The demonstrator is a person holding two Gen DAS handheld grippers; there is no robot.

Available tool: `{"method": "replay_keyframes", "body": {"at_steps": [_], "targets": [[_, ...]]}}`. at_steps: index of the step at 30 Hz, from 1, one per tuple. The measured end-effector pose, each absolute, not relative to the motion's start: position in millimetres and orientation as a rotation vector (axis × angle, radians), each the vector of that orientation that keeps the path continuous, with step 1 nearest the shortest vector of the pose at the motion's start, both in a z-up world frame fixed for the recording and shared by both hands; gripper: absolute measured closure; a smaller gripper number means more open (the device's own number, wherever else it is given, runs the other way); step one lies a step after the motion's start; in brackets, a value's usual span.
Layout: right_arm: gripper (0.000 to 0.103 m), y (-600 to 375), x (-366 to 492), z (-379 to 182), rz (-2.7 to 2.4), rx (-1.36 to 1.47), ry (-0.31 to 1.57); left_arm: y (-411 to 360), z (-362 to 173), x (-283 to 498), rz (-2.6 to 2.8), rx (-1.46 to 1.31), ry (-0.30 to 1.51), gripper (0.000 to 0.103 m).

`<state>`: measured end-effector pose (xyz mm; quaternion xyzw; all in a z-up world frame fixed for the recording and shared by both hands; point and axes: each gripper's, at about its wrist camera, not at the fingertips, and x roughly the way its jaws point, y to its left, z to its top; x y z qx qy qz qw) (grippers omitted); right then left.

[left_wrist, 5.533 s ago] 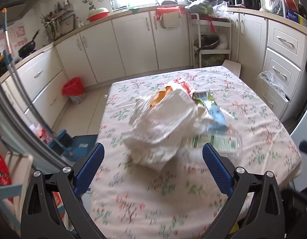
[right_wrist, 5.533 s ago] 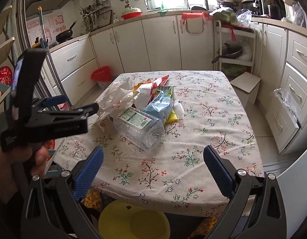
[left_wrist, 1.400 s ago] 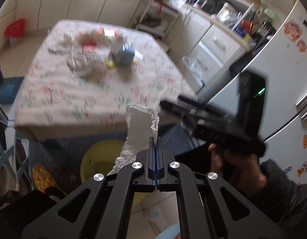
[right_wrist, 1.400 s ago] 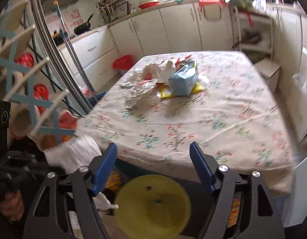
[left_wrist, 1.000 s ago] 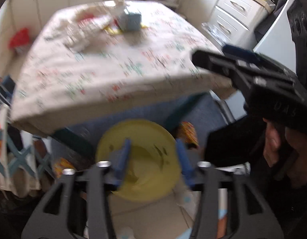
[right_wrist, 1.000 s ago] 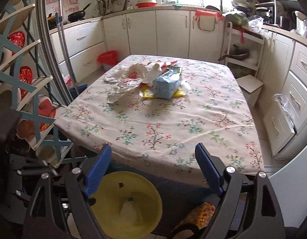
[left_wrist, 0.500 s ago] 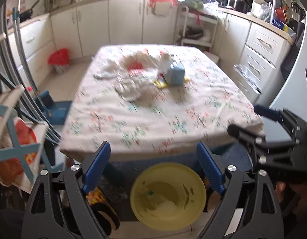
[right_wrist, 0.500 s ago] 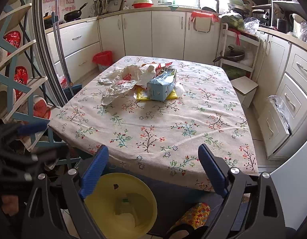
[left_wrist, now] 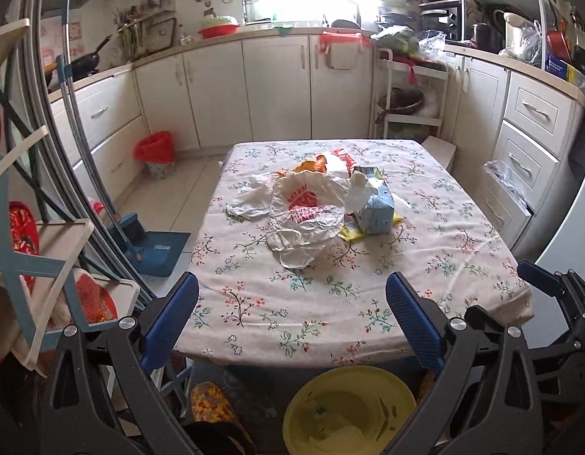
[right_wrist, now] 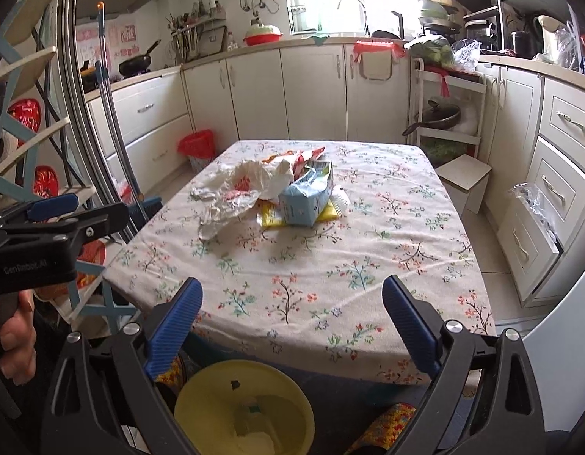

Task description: Collect trash

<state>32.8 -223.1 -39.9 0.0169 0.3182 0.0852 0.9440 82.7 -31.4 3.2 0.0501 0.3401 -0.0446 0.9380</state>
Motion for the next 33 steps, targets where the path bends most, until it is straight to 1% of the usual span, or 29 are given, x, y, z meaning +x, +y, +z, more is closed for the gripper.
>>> {"method": "replay_keyframes", "body": {"at_steps": [33], "targets": [[0.01,-210,48,-48,0.182,0.039,0.67,-22,-9,95,-0.099,0.078,0.743,0.008]]}}
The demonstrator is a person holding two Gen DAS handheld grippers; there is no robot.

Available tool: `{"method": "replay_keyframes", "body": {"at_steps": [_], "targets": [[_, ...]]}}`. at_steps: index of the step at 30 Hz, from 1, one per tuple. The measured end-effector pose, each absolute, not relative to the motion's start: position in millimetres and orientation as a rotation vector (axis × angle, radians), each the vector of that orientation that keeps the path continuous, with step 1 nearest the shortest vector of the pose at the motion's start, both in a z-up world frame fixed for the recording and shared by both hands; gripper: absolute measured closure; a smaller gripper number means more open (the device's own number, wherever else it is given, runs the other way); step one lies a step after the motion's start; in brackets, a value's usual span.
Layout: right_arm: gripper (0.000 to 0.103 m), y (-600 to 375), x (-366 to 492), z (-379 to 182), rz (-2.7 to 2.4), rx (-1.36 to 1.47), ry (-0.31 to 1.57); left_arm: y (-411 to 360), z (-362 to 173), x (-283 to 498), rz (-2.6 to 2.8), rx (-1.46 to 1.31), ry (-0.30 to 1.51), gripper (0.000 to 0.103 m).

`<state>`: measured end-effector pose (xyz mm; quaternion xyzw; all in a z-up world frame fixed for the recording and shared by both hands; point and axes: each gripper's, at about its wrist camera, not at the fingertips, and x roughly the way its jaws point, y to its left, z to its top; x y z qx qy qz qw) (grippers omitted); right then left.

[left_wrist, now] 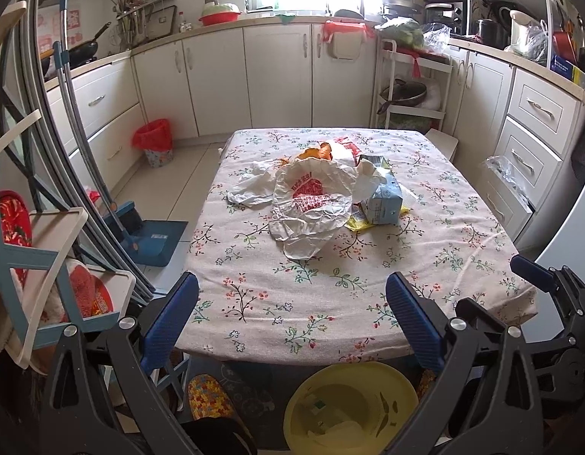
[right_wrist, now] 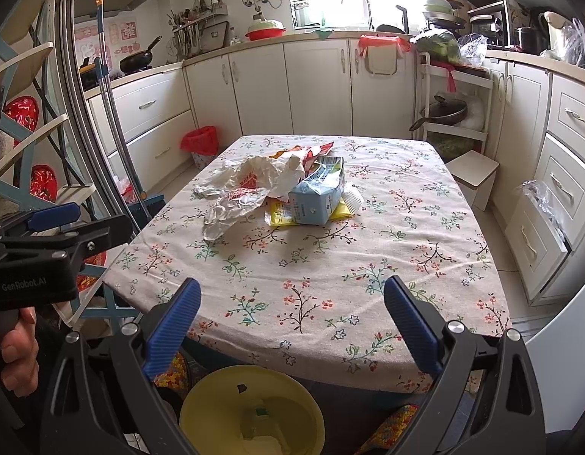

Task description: Collect trash

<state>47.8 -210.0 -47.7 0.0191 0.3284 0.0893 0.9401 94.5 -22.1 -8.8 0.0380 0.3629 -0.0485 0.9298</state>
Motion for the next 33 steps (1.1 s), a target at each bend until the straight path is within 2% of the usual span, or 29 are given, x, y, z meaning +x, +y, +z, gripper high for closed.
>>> {"method": "replay_keyframes", "body": {"at_steps": [25,33], "targets": [[0.01,-202,115,-43,0.222,0.06,0.705,6,-32,136,-0.04,0.004,0.842,0.008],[0.01,-224,170,-36,0.2,0.156,0.745,-33,-54,179,-0.118,0.096,0.86,0.008]]}}
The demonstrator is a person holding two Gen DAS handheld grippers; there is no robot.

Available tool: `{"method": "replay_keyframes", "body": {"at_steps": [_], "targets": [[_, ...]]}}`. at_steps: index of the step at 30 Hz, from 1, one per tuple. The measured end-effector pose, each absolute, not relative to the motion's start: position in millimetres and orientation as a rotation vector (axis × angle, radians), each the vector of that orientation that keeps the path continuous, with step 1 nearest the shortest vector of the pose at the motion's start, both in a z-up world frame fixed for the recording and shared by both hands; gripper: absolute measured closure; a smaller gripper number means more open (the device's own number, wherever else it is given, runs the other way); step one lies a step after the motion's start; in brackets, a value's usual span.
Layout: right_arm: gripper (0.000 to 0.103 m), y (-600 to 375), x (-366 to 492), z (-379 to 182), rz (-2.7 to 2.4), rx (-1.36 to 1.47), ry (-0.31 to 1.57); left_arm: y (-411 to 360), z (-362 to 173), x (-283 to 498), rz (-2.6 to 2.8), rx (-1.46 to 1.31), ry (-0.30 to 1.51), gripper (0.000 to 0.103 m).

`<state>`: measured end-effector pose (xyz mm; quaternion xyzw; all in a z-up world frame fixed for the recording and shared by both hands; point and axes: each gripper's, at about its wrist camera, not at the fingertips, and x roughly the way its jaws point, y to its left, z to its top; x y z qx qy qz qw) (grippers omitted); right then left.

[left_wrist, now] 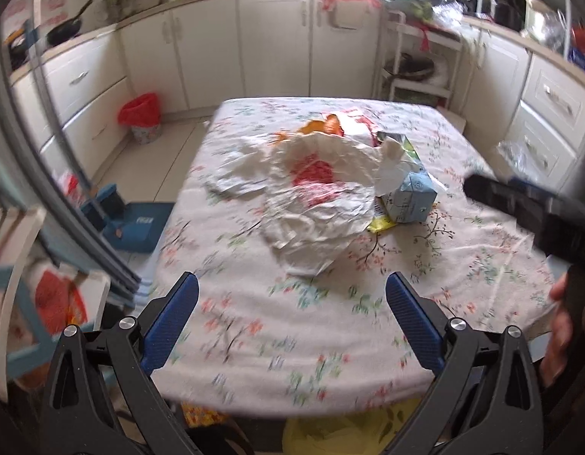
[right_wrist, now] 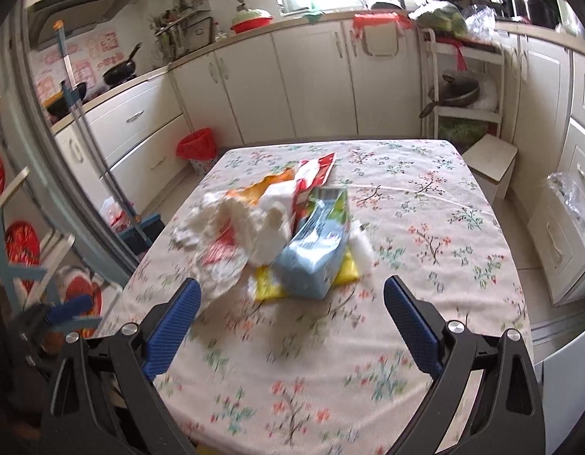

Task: Collect trash
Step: 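Grasp the white bag with the left tool while the right tool grasps the blue milk carton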

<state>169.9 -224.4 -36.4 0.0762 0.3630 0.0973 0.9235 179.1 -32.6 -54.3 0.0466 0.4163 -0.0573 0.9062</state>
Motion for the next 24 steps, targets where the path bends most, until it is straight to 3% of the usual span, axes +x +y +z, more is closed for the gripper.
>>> {"method": "replay_keyframes", "body": {"at_steps": [10,12,15,17,19,20,24], "targets": [[0.01,-258,202,-46,0.177,0.329,0.795,-87,-97,241,-0.12,0.329,0.856,0.008],[0.01,-260,207,-46,0.177,0.342,0.8,-89,-102,251,-0.126,0.341,0.856,0.012],[0.01,-261,212,-47,0.183,0.368,0.812,-90,-107,263,-0.157,0.327,0.872,0.035],[0.01,-260,213,-47,0.19,0.373,0.814,-87,-106,270,-0.196,0.275,0.892,0.073],[0.01,-259,214,-49,0.19,0.369,0.818,-84,-104,274,-0.216,0.231,0.907,0.091],[0.01,-259,215,-49,0.189,0.371,0.822,-81,-100,273,-0.224,0.206,0.906,0.097],[0.01,-260,215,-53,0.168,0.37,0.833,-69,-76,261,-0.276,0.106,0.866,0.1]]}}
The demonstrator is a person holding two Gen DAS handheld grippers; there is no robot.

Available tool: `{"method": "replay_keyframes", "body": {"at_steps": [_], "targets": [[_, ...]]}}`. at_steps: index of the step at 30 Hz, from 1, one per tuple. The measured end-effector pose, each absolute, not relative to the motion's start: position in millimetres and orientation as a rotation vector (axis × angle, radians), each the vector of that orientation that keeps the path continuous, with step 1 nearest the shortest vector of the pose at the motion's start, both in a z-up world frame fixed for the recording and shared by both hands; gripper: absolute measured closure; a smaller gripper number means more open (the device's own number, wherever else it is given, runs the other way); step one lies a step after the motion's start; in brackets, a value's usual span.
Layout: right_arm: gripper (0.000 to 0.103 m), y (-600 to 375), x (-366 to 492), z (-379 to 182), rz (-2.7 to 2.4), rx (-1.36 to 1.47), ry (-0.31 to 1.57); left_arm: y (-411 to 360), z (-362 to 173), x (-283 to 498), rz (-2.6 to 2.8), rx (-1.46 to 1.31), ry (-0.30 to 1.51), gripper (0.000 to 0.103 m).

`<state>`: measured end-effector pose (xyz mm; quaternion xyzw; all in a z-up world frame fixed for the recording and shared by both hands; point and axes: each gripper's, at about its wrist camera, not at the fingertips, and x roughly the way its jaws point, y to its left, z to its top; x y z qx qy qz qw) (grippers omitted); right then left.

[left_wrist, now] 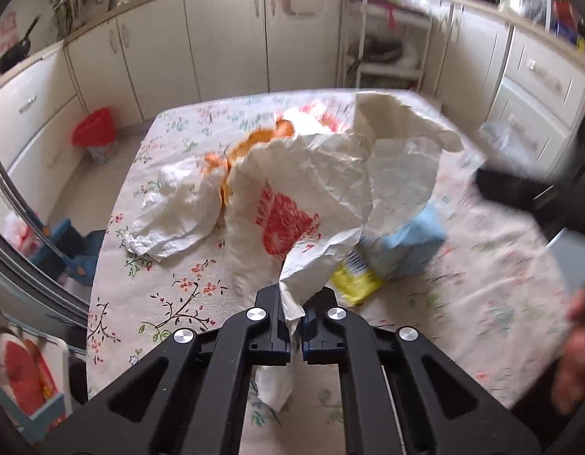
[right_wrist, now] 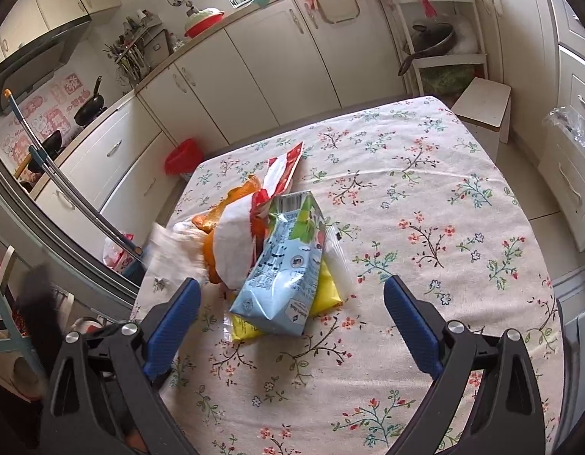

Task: Collect trash
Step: 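Grasp the white bag with the left tool while the right tool grasps the blue milk carton, then carry the blue carton and white bag to the bucket and release both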

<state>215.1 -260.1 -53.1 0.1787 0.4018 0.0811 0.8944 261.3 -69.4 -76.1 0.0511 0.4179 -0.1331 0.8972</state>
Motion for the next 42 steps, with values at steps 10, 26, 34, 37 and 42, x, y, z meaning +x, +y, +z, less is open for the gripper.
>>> {"method": "replay_keyframes", "body": {"at_steps": [10,26,34,37,42], "targets": [[0.01,-244,217,-64,0.149,0.301,0.866,-26,-34,233,-0.303,-0.055,0.804,0.1],[0.025,-212,264,-100,0.117,0.186,0.93,-12,-19,220,-0.317,-0.075,0.799,0.1],[0.044,-221,258,-101,0.156,0.23,0.946,-10,-18,214,-0.313,-0.078,0.801,0.1],[0.044,-230,245,-93,0.17,0.263,0.93,-11,-19,208,-0.315,-0.08,0.801,0.1],[0.044,-241,213,-79,0.188,0.291,0.912,-13,-21,193,-0.321,-0.078,0.8,0.1]]}}
